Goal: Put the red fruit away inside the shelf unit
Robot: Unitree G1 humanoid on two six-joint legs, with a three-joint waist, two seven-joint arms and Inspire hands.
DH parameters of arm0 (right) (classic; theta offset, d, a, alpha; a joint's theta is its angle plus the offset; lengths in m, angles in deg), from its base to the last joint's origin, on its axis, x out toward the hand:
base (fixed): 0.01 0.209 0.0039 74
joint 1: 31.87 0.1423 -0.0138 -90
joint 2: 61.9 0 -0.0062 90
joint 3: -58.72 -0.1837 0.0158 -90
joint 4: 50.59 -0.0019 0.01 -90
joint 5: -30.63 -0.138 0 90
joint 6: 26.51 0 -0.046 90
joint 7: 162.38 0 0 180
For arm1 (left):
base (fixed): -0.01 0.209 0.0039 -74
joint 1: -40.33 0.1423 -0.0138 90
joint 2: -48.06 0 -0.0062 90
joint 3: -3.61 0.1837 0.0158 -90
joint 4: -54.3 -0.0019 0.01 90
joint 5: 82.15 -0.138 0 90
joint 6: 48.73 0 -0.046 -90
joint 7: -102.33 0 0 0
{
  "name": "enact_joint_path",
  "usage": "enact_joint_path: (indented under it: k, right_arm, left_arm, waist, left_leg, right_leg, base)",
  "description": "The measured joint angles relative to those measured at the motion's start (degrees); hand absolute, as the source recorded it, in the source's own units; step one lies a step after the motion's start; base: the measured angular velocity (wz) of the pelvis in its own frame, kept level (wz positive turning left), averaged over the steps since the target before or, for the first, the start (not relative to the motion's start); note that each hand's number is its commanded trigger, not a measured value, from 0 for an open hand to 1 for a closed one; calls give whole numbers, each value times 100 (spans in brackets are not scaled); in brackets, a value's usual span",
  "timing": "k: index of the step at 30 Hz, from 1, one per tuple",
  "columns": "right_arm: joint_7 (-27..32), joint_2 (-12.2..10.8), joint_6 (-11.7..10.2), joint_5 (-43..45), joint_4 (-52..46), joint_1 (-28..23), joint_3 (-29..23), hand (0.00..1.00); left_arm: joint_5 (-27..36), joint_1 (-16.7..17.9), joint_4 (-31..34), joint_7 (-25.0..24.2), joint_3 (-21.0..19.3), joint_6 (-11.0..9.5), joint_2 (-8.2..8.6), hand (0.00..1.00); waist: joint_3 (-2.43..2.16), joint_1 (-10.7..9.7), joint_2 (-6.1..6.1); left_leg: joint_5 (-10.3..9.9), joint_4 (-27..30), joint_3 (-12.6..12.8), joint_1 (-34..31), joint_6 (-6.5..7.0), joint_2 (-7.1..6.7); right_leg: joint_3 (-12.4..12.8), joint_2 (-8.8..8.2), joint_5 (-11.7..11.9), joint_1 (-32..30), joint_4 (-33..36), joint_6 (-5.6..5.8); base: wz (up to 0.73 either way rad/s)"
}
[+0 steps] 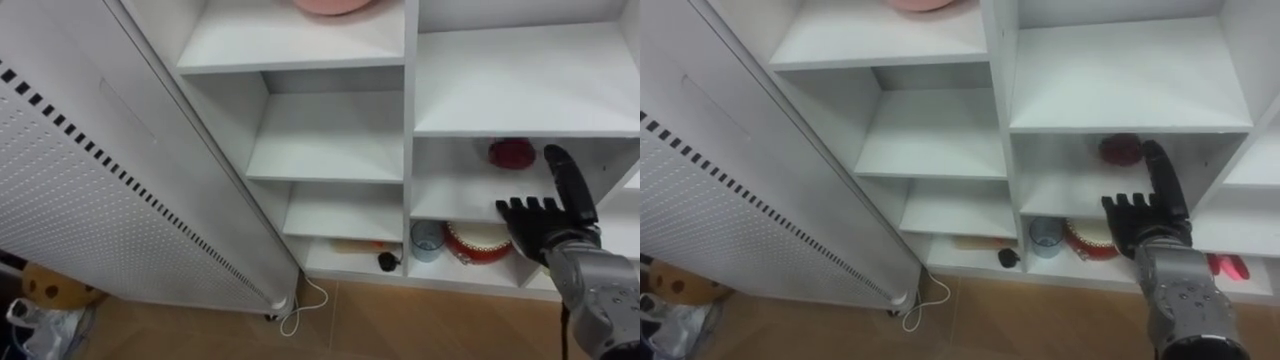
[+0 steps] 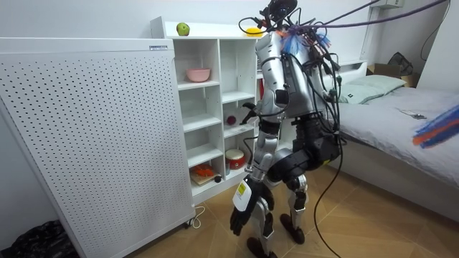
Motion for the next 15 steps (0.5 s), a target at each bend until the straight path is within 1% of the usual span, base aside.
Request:
enact_joint_path:
  k: [7,9,12,15]
  right_arm:
    - [-159,2,7,-2,3,-18,5,0]
    - [-237,2,50,0,6,-18,-1,0]
    - [-246,3,78,3,7,-17,-1,0]
    - [-368,2,139,27,123,-24,3,0]
  left_arm:
    - [-3,14,6,-3,0,-30,0,0]
    - [0,15,4,-7,0,-30,0,0]
    - [0,13,5,-9,-1,-31,0,0]
    - [2,17,-8,-16,0,-27,0,0]
  waist:
    - [14,-70,-47]
    - [16,-140,-51]
    - [20,-182,-68]
    - [34,-242,-93]
  left_leg:
    - [1,-39,18,36,-1,7]
    - [-1,-52,4,41,2,9]
    - [-6,-79,16,64,10,1]
    - [-11,-82,21,108,16,-6]
  right_leg:
    - [10,8,0,27,-34,0]
    - [6,12,7,53,-77,11]
    - [28,12,12,63,-95,23]
    - [36,15,8,101,-111,36]
  base:
    - [-1]
    - [0]
    - [0]
    - [0]
